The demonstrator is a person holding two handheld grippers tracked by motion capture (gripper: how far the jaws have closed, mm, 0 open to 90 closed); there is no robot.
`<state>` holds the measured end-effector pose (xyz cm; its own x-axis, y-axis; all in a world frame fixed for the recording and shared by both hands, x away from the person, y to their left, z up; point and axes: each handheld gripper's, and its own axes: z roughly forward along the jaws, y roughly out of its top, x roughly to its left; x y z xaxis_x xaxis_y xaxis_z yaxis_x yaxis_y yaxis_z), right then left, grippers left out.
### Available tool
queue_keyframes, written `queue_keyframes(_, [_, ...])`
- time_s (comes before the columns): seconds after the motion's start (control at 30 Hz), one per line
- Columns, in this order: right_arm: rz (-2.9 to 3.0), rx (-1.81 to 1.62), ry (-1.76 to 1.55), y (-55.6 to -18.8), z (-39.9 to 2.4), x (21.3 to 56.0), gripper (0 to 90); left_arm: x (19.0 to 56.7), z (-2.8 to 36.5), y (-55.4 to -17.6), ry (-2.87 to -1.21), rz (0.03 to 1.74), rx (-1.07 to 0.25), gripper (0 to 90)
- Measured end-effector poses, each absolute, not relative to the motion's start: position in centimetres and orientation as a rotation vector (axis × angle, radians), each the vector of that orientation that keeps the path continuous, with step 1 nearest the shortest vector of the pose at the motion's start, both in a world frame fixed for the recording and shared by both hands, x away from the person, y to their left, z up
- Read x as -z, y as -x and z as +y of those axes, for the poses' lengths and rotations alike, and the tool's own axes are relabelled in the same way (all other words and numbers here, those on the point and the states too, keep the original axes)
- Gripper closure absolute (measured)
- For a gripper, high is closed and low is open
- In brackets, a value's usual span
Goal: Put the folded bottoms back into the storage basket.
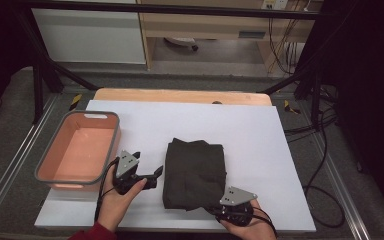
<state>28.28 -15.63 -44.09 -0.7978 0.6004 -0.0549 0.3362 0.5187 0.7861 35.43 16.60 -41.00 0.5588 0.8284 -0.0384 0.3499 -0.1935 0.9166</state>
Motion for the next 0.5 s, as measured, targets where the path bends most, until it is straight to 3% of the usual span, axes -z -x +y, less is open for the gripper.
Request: queue_keyframes(0.5, [2.442,-1.195,-0.797,-28.3,-15.8,44.3,53.6,41.4,13.3,-40.4,-1.825,0.991,-0.535,8.7])
